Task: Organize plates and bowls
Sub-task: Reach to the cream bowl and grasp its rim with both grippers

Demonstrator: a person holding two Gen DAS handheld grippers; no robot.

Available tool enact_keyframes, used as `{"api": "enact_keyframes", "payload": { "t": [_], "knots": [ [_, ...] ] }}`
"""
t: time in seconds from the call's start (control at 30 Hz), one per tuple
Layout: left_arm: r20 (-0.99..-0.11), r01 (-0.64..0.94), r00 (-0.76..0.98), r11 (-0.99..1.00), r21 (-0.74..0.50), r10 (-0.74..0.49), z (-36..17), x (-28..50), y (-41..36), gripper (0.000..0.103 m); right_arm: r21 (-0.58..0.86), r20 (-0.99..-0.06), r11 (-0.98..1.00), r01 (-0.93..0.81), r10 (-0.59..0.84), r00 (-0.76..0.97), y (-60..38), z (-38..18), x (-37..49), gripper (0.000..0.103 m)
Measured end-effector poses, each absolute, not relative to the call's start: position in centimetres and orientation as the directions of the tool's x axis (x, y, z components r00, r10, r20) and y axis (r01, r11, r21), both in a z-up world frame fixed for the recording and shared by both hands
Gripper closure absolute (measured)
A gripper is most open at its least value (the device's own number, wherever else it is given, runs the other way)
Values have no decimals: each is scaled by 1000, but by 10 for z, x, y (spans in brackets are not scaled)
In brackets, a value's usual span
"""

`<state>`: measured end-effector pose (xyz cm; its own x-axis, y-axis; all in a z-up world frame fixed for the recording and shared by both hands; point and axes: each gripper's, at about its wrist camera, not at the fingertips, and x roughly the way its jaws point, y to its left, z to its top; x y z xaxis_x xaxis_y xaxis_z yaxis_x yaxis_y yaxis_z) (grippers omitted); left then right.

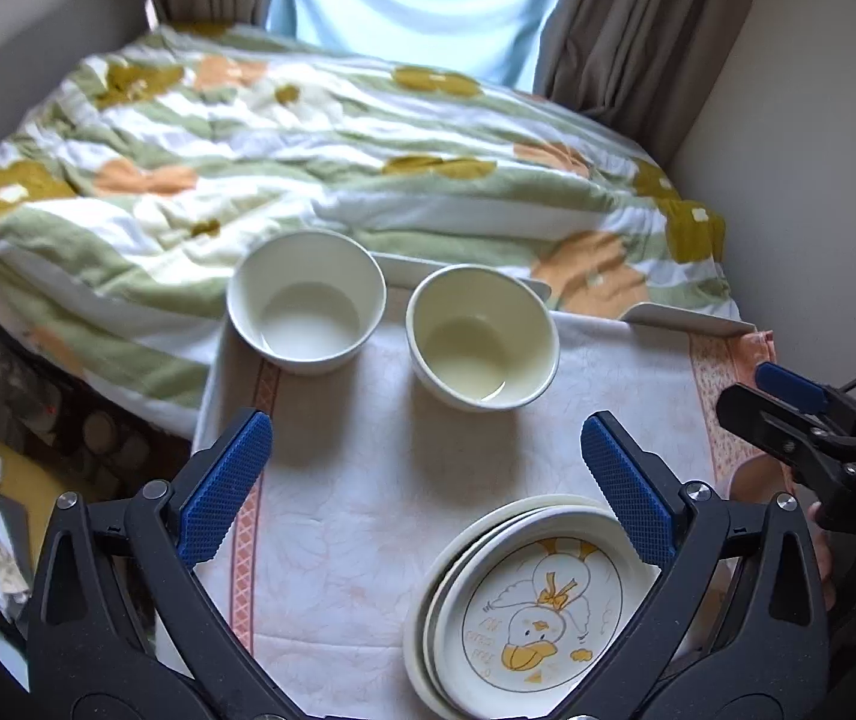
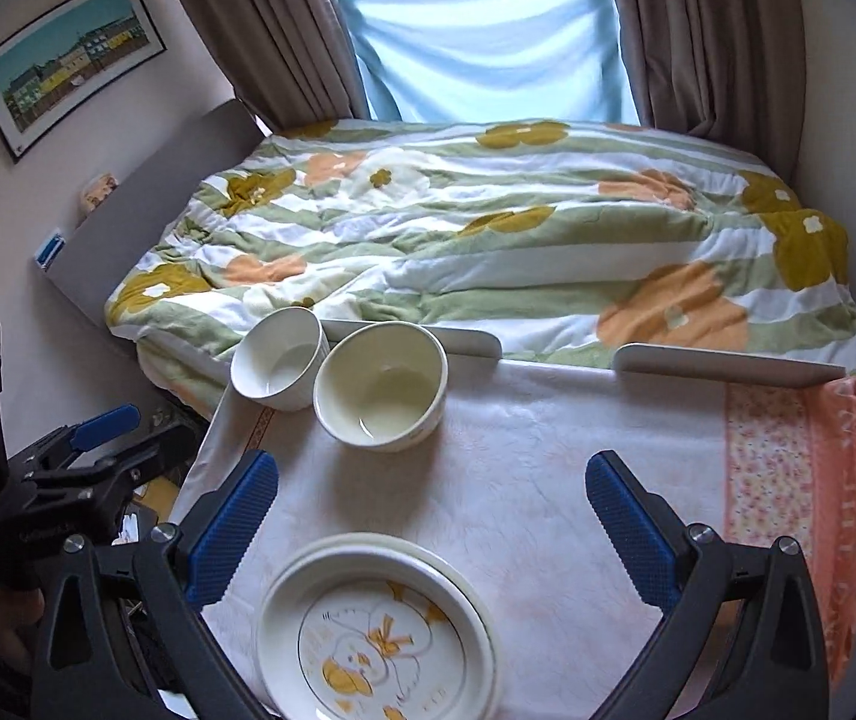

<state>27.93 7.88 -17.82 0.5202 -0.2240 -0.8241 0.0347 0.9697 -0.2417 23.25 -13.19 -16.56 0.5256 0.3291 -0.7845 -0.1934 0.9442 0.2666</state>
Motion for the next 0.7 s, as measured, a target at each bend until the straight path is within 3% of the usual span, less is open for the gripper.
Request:
{"api": "enact_keyframes", "payload": {
  "t": [0.1, 0.23, 0.37, 0.5, 0.57, 0.7],
  "knots": [
    [-835, -22, 480, 948, -317, -268, -201, 297, 90, 1, 260, -809, 952, -162, 307, 502, -122, -180, 251, 1],
    [-846, -123, 430, 908, -401, -315, -234, 317, 101, 5, 265, -844, 955, -132, 296, 447, -115, -200, 276, 9],
    [-867, -142, 370, 902, -408, -334, -261, 338, 94, 23, 268, -877, 954, -133, 299, 376, -110, -226, 303, 17],
    [-874, -112, 339, 907, -406, -349, -275, 358, 82, 27, 296, -891, 944, -147, 328, 314, -108, -248, 326, 30],
    [-882, -102, 326, 914, -392, -342, -281, 369, 77, 39, 303, -897, 940, -157, 337, 287, -107, -257, 335, 36],
    [-894, -102, 300, 921, -376, -332, -291, 386, 72, 55, 323, -902, 930, -174, 358, 242, -104, -272, 351, 50]
  ]
}}
